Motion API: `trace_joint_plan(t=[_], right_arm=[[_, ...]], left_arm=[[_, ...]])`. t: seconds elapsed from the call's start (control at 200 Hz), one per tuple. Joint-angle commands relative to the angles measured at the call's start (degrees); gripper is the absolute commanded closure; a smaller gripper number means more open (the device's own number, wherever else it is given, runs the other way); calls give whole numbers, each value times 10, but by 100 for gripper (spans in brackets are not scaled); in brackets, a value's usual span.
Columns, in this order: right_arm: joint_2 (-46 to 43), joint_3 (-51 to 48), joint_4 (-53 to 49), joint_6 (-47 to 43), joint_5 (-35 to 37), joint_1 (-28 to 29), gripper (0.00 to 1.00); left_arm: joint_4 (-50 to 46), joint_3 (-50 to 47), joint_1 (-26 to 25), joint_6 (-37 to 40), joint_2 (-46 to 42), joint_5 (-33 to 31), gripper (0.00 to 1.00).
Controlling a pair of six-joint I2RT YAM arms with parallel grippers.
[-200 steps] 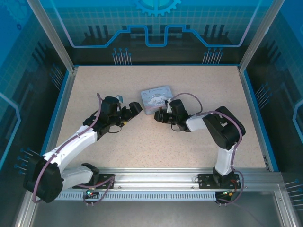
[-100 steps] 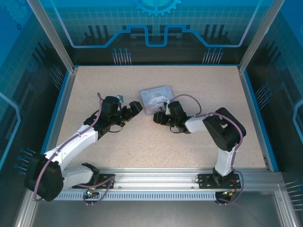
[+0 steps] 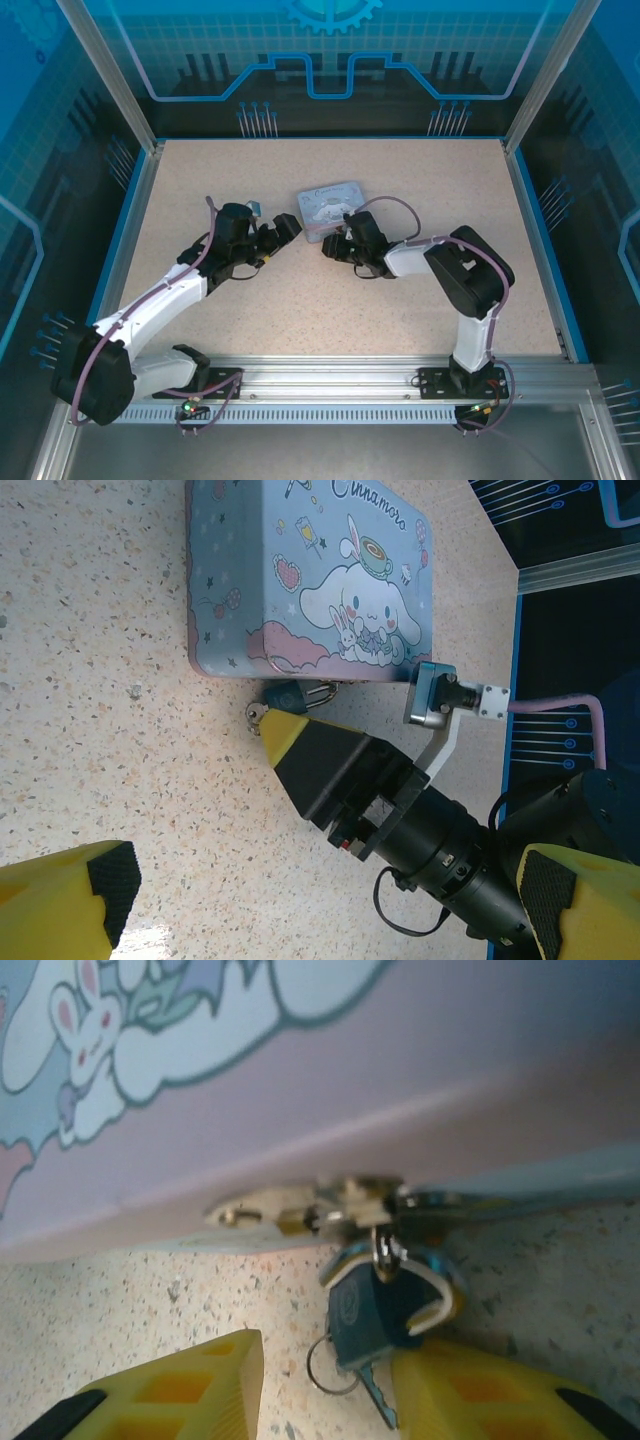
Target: Unlock a padlock with a key
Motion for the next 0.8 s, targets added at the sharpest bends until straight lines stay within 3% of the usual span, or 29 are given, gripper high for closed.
trace_joint_plan(t=[0.0, 0.42, 0.67, 0.795], right_arm=[[29, 13, -33, 0, 37, 6, 63], [32, 8, -23, -6, 37, 4, 81], [-5, -16, -46, -30, 26, -7, 99], [-29, -30, -73, -45, 12, -22, 100]], left_arm=[[8, 3, 4, -8, 5, 12, 1], [6, 14, 4, -9, 14, 9, 1], [-3, 32, 4, -2, 30, 4, 1], [-12, 45, 3, 10, 41, -6, 1]])
